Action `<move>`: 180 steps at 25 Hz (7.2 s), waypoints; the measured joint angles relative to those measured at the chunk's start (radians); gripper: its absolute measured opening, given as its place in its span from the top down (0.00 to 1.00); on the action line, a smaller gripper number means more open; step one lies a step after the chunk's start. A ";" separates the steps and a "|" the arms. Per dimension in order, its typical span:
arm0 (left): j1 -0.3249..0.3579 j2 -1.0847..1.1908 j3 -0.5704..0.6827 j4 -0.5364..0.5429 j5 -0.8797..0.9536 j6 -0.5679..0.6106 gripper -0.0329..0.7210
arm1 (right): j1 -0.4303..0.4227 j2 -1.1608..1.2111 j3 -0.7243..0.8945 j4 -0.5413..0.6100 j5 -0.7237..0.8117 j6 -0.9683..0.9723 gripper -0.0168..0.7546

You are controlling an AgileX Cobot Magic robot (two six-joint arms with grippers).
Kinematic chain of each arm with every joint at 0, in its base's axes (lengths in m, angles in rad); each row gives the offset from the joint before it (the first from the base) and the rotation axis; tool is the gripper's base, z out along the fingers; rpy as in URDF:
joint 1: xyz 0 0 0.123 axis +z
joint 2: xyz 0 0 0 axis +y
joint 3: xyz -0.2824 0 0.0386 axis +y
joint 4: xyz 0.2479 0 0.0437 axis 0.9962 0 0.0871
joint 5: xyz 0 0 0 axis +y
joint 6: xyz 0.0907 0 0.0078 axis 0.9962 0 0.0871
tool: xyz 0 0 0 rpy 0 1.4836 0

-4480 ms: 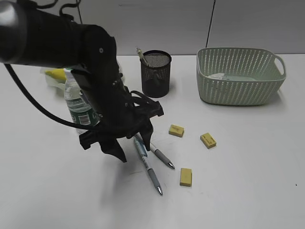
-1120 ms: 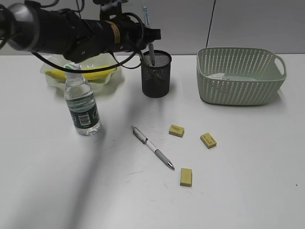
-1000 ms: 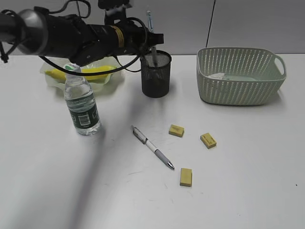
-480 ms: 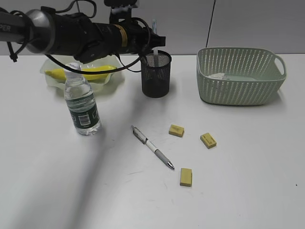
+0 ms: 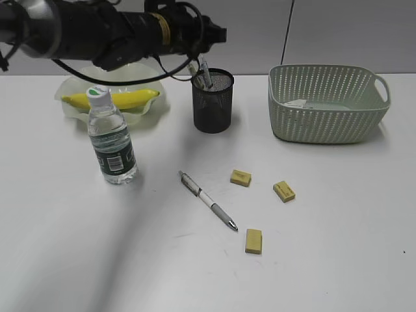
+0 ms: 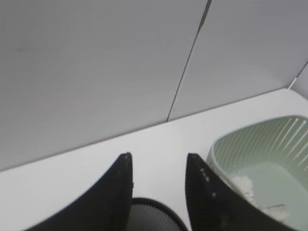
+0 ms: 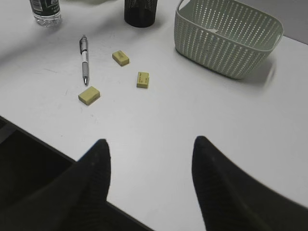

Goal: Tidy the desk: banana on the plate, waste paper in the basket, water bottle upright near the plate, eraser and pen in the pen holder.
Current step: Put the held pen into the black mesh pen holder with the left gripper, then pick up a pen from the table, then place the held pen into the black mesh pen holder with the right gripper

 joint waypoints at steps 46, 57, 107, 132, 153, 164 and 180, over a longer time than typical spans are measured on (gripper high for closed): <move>-0.398 -1.162 0.322 -0.490 1.414 0.523 0.66 | 0.000 0.000 0.000 0.002 0.000 0.000 0.41; -0.399 -1.727 0.870 -0.504 1.308 0.565 0.66 | 0.000 0.159 -0.022 0.017 -0.034 -0.048 0.41; -0.399 -2.149 1.056 -0.494 1.270 0.621 0.66 | 0.239 2.339 -1.250 0.000 0.036 -0.029 0.26; -0.399 -2.149 1.056 -0.495 1.270 0.621 0.65 | 0.232 2.130 -1.256 -0.080 -0.163 0.078 0.83; -0.399 -2.149 1.056 -0.495 1.270 0.621 0.64 | 0.025 2.161 -1.257 -0.365 -0.952 0.478 0.83; -0.399 -2.149 1.056 -0.495 1.270 0.621 0.64 | 0.025 2.301 -1.256 -0.365 -0.994 0.478 0.83; -0.399 -2.149 1.056 -0.506 1.270 0.621 0.64 | 0.023 2.173 -1.255 -0.349 -0.690 0.480 0.19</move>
